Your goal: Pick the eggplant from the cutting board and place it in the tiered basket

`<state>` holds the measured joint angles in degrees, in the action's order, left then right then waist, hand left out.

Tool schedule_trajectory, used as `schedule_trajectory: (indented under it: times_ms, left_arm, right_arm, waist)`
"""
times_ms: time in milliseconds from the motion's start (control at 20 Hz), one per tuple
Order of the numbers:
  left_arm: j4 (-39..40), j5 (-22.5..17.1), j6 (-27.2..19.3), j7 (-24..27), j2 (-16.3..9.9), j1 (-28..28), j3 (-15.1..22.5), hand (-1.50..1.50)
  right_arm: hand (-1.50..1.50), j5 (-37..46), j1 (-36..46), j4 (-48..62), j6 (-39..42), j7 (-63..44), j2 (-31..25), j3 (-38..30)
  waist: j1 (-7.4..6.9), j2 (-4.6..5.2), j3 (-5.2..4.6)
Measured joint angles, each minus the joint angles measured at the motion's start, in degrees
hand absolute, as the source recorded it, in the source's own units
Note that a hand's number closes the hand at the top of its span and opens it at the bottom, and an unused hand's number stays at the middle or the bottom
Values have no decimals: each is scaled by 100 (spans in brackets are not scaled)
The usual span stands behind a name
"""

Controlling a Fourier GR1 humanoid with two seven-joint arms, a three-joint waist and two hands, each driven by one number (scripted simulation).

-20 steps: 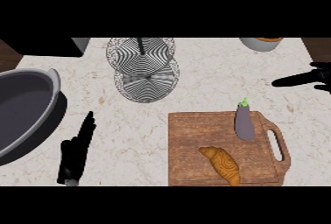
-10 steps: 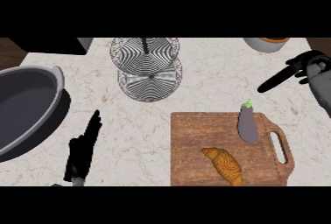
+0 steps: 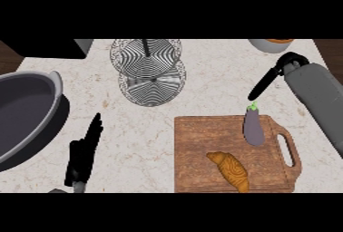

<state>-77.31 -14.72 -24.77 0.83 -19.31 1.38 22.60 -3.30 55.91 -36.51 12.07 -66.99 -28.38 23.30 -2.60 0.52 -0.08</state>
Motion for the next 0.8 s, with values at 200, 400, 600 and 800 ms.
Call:
schedule_trajectory:
  times_ms: [200,400,600,800]
  left_arm:
    - [8,16,-8,-1,43,-16,-5,0]
    - [-31,56,-22,33,51,-89,-6,0]
    - [-114,57,-5,43,37,-172,-50,0]
    - [15,53,45,67,70,-83,-155,0]
  right_arm:
    - [-150,-36,211,560,264,48,227,208]
    - [-150,-99,370,1088,524,121,451,328]
    - [-150,-168,616,1607,708,182,663,312]
    - [-150,-171,795,2051,844,287,891,294]
  waist:
    - [-13,7,0]
    - [11,-3,1]
    - [33,-10,4]
    - [78,-8,4]
